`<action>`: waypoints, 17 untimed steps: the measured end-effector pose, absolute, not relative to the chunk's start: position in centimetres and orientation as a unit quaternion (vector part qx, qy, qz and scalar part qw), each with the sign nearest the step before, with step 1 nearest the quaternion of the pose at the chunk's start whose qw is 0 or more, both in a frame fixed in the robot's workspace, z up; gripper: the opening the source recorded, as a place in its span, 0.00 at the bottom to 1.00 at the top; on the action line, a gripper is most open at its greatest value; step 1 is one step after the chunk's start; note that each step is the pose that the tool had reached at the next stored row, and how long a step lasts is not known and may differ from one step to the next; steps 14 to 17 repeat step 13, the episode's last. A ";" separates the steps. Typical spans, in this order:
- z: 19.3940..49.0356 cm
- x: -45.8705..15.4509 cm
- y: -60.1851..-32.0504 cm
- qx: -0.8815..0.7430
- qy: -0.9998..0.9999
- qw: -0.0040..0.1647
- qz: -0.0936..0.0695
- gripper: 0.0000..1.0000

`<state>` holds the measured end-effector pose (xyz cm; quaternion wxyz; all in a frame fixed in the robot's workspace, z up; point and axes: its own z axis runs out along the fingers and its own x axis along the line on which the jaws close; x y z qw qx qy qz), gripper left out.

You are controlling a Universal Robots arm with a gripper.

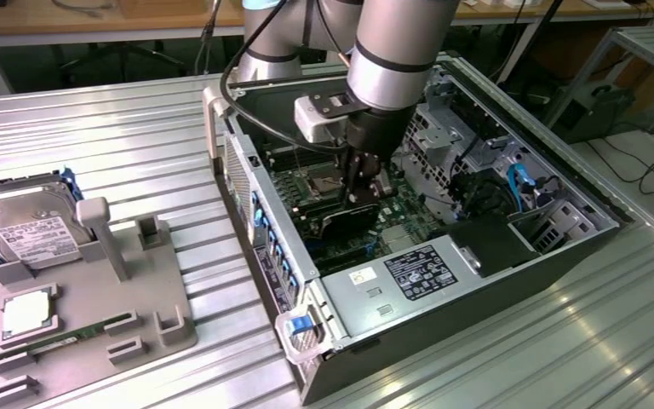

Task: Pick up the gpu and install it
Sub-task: 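Insert the gpu into the slot, then press down on the gpu until it lock into place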

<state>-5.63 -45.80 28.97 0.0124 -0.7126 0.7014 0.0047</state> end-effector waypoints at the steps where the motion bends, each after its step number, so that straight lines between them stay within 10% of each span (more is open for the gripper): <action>1: 29.0 -5.6 -45.8 -0.713 0.701 0.012 0.005 0.21; 17: 29.0 -5.6 -45.8 -0.713 0.701 0.012 0.005 0.11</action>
